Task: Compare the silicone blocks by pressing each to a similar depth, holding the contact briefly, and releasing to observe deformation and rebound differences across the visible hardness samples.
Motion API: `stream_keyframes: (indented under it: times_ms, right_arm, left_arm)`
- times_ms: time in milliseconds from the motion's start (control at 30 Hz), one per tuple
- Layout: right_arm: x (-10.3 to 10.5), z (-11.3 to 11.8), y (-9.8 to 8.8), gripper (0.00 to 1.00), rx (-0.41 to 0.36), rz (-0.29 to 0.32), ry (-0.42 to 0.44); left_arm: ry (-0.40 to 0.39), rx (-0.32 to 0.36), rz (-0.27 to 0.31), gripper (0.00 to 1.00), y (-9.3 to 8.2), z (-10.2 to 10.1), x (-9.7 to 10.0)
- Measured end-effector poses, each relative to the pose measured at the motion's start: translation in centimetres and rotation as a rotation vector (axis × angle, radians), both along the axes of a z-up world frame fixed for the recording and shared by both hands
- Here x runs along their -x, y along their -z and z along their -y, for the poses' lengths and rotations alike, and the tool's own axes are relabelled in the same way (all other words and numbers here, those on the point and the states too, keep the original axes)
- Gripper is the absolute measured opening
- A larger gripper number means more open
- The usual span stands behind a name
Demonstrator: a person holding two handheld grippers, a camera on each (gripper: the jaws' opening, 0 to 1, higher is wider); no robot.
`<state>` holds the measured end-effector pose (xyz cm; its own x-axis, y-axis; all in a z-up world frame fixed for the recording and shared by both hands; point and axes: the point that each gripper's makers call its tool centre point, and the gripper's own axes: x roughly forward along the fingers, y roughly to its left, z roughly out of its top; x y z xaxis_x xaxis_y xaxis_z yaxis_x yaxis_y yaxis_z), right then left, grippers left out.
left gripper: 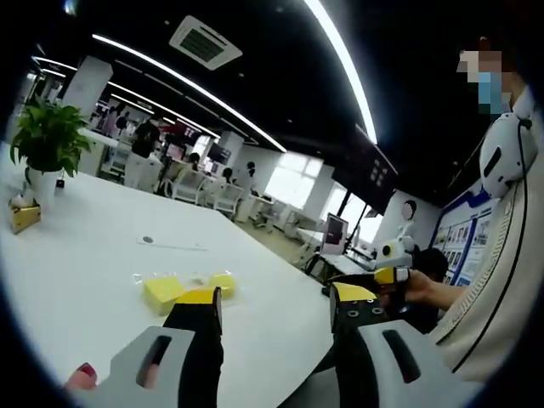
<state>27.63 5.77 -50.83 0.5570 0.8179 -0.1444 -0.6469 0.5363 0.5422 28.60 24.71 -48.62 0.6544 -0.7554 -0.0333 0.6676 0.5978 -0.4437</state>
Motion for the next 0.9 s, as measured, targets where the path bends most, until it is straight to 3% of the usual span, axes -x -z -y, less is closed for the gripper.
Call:
stream_keyframes:
  times_ms: [267,433,900]
  right_arm:
    - [0.1,-0.4,0.1,0.64,0.020,0.008,-0.019]
    - [0.1,-0.5,0.0,0.64,0.022,0.012,-0.024]
    - [0.5,-1.1,-0.1,0.63,0.013,0.023,-0.045]
  left_arm:
    - [0.005,-0.005,0.005,0.49,0.0,0.1,-0.1]
    - [0.006,-0.004,0.019,0.44,-0.2,0.2,0.0]
    - [-0.006,-0.015,0.013,0.44,0.2,-0.1,0.1]
